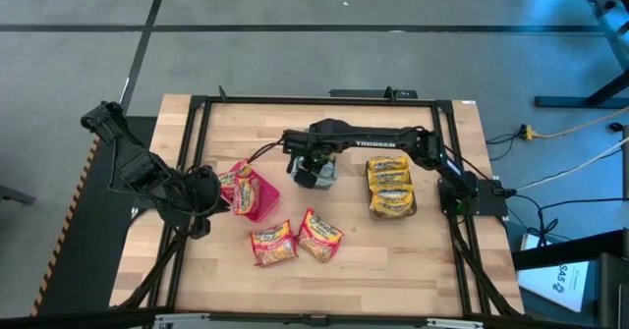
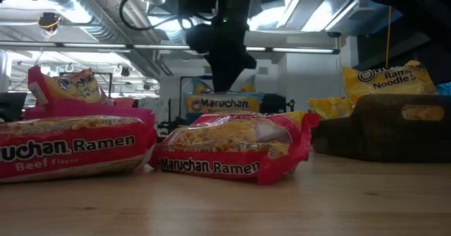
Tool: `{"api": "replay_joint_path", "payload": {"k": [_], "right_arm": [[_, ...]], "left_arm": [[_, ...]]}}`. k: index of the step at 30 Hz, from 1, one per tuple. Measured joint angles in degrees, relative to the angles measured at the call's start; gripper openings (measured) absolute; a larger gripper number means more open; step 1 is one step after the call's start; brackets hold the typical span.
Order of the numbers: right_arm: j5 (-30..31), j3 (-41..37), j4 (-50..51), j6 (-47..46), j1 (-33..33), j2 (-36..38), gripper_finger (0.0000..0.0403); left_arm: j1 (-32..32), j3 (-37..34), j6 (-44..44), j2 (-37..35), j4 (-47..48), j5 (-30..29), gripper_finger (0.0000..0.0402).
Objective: Sort Maruchan noodles
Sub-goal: Put the blue noodle pack into the blue bin, then adjust the red noodle pack in the red bin
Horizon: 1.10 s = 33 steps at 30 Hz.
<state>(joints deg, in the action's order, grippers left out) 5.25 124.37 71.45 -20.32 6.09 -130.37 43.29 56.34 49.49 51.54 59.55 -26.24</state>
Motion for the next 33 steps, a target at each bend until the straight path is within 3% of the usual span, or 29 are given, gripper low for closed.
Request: {"api": "replay_joint_path", "payload": {"k": [6,11,23,33], "right_arm": [[-2.79,-3.12,-1.88,-0.39,-0.04,0.22,0.0060],[-1.45,-3.28,-1.23,-1.87,-0.15,0.40,0.0060],[-0.77,10.17,13.00,-5.07,-0.86,1.47,0.0060],[-23.74,9.43,18.45,-5.40,-7.04,6.06,0.0060]], "left_arm": [[0.00,0.00,0.05,-0.02,-0.09,0.00,0.0047],[0.00,0.00,0.05,-0.01,-0.17,-0.02,0.0047],[0.00,0.00,-0.04,0.01,-0.01,0.28,0.0047],[0.00,0.00,-0.06,-0.01,0.05,0.95,0.0047]]}}
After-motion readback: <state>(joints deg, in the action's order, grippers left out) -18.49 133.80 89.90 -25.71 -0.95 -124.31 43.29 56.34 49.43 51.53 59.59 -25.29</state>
